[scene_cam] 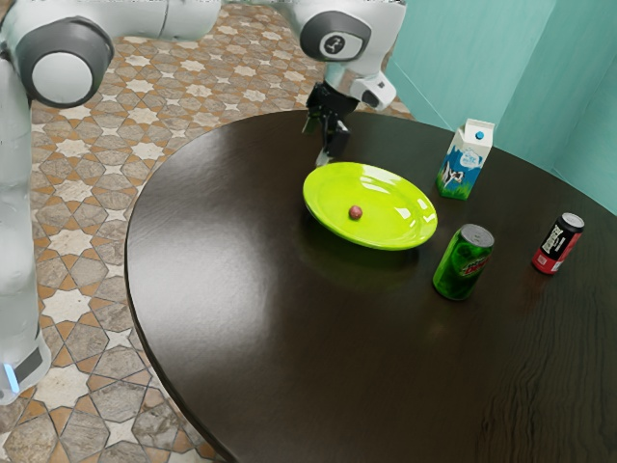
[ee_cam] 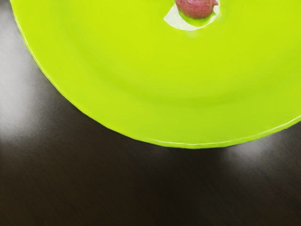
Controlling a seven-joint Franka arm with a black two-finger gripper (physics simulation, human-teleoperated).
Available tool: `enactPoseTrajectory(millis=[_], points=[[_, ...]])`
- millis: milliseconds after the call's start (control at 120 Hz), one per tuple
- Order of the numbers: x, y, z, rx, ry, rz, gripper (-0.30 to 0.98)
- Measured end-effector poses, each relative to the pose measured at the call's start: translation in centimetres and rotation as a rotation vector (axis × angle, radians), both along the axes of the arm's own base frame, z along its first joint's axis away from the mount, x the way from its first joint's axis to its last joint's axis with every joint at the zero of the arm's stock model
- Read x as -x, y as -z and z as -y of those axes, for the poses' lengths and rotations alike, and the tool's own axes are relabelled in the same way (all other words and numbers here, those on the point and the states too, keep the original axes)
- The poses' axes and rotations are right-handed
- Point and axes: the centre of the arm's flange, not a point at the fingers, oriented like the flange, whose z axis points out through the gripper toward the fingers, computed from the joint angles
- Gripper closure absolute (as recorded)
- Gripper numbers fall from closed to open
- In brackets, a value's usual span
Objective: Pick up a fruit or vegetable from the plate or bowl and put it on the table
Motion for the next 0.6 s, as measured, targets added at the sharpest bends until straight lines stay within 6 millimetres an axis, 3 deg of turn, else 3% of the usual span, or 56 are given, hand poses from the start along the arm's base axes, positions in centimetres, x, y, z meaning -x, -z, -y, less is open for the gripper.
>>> enactPoseTrajectory(millis=[100, 150, 308, 600], points=[[-1.9, 0.6, 5.5, 0.013, 0.102, 0.021, 0.00], [-2.6, 0.9, 6.9, 0.024, 0.128, 0.029, 0.00], [-3.3, 1.7, 3.8, 0.048, 0.079, 0.041, 0.00], [-5.7, 4.2, 1.4, 0.097, 0.071, 0.048, 0.00]])
